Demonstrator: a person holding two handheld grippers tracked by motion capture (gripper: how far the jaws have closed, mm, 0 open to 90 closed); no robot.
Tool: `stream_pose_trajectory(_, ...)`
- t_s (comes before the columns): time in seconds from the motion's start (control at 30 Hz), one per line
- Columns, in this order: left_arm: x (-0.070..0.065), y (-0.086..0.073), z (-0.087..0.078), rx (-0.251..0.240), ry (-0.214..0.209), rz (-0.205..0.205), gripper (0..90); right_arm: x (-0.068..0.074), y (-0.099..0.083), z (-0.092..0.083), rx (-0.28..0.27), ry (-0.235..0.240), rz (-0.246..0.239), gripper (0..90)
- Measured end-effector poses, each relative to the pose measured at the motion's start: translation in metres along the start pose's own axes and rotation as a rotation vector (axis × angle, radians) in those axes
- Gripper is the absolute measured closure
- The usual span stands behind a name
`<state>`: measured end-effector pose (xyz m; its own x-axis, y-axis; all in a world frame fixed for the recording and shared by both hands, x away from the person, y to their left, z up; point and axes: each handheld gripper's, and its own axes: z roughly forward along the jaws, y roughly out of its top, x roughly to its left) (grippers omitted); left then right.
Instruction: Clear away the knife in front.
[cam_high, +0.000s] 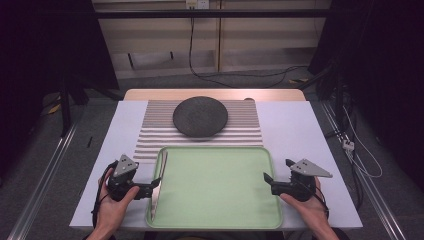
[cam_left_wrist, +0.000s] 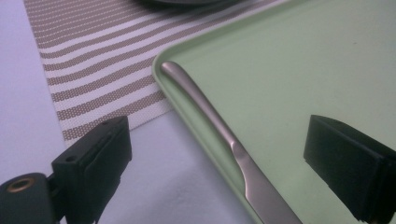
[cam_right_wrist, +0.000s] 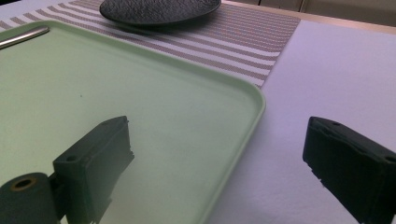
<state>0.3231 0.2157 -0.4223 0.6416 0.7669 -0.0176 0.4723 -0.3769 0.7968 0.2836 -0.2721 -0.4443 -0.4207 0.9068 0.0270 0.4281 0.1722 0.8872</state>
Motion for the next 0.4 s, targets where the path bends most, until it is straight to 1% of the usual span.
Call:
stream_pose_trajectory(0.07, -0.0009, -0.0036, 0.0, 0.006, 0.03, -0.007, 7.2, 0.0001, -0.0004, -0.0004, 0.002, -0.001, 0.002, 7.9)
stream_pose_trajectory(0.1, -0.0001, -0.0046, -0.0004, 0.002, 0.026, -0.002, 7.3, -0.0001, -0.0006, -0.0007, 0.001, -0.003, 0.004, 7.8)
stream_pose_trajectory(0.13, 0.0002, -0.0055, -0.0008, -0.011, 0.024, -0.014, 7.3, -0.0002, -0.0006, -0.0008, 0.001, -0.004, 0.005, 7.8)
stream_pose_trajectory(0.2, 0.0024, -0.0059, -0.0007, -0.006, 0.034, -0.01, 7.3, -0.0001, -0.0005, -0.0012, -0.002, -0.005, 0.005, 7.8)
stream_pose_trajectory(0.27, 0.0049, -0.0063, -0.0005, -0.012, 0.029, -0.028, 7.3, 0.0004, -0.0004, -0.002, -0.004, -0.004, 0.004, 7.9)
stream_pose_trajectory(0.33, 0.0067, -0.0068, 0.0005, -0.01, 0.036, -0.043, 7.3, 0.0, -0.0005, -0.002, -0.004, -0.005, 0.004, 7.8)
stream_pose_trajectory(0.4, 0.0082, -0.0072, 0.0024, 0.001, 0.039, -0.047, 7.3, -0.0005, -0.0003, -0.0017, -0.002, -0.006, 0.01, 7.8)
